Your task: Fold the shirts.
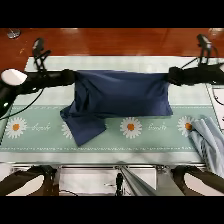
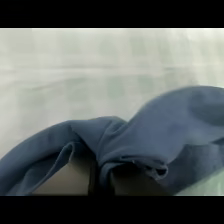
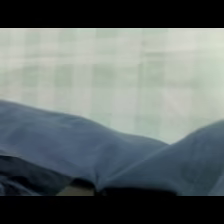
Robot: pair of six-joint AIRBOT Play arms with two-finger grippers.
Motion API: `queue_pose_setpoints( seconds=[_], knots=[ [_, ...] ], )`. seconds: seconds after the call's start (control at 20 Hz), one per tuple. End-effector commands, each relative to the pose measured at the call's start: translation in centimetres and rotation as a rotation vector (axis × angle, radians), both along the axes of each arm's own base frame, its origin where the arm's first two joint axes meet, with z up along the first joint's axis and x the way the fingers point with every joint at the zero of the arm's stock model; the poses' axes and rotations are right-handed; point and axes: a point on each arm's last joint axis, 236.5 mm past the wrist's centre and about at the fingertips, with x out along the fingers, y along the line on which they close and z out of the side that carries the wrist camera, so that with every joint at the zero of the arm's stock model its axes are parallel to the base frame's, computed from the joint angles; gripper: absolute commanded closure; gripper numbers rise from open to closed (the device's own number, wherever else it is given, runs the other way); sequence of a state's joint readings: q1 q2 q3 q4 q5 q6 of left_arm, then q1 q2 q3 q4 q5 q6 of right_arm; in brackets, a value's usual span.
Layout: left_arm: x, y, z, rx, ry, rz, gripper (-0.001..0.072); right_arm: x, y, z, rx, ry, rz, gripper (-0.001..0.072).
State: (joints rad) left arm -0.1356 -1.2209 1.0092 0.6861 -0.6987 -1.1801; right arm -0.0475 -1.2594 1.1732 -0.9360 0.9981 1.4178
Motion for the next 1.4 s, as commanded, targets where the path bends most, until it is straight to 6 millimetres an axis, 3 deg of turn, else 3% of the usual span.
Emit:
queue_pose_setpoints(
  seconds=[0.0, 0.05, 0.1, 0.2, 0.3, 0.4, 0.45, 0.5, 0.65, 0.75, 0.85, 1.0, 1.15, 1.35],
  knots=[
    [2.6, -2.8, -2.0, -0.078, 0.063, -0.005, 0.0261, 5.3, 2.2, -3.4, 0.250, 0.082, -0.057, 0.0317],
    [2.5, -3.1, -2.0, -0.083, 0.084, -0.028, 0.0003, 5.8, 2.7, -3.5, 0.305, 0.107, -0.053, 0.0086],
    [1.9, -2.8, -1.8, -0.074, 0.107, -0.072, 0.0002, 5.9, 2.4, -3.1, 0.328, 0.124, -0.036, 0.0085],
    [0.6, 0.8, -1.2, -0.018, 0.198, -0.110, 0.0003, 5.0, -0.8, -1.2, 0.295, 0.135, 0.004, 0.0085],
    [-2.3, 8.3, -2.7, 0.122, 0.384, -0.074, 0.0004, 2.1, -6.6, 0.0, 0.183, 0.177, 0.023, 0.0086],
    [-6.6, 15.2, -4.9, 0.246, 0.560, -0.024, 0.0004, -2.6, -13.3, -0.6, -0.015, 0.260, 0.006, 0.0086],
    [-8.6, 17.4, -5.9, 0.252, 0.628, 0.021, 0.0004, -4.4, -16.3, -1.1, -0.088, 0.294, -0.072, 0.0087],
    [-10.5, 18.5, -7.1, 0.223, 0.681, 0.077, 0.0004, -5.2, -17.8, -1.3, -0.066, 0.279, -0.173, 0.0089],
    [-17.1, 19.2, -12.2, 0.148, 0.805, 0.187, 0.0005, -8.2, -17.3, -4.4, 0.017, 0.206, -0.298, 0.0093],
    [-19.3, 18.7, -14.6, 0.090, 0.791, 0.229, 0.0005, -10.9, -14.9, -7.3, 0.060, 0.214, -0.307, 0.0093],
    [-18.0, 17.0, -14.9, -0.037, 0.675, 0.252, 0.0005, -12.7, -12.0, -8.9, 0.133, 0.214, -0.283, 0.0093],
    [-15.5, 14.8, -15.2, -0.170, 0.563, 0.273, 0.0005, -13.6, -9.3, -9.7, 0.243, 0.213, -0.281, 0.0093],
    [-13.8, 12.4, -15.1, -0.216, 0.507, 0.207, 0.0005, -14.1, -8.5, -9.6, 0.273, 0.231, -0.259, 0.0093],
    [-14.0, 11.6, -16.5, -0.202, 0.545, 0.185, 0.0005, -14.4, -8.1, -9.5, 0.284, 0.243, -0.244, 0.0093]
  ],
)
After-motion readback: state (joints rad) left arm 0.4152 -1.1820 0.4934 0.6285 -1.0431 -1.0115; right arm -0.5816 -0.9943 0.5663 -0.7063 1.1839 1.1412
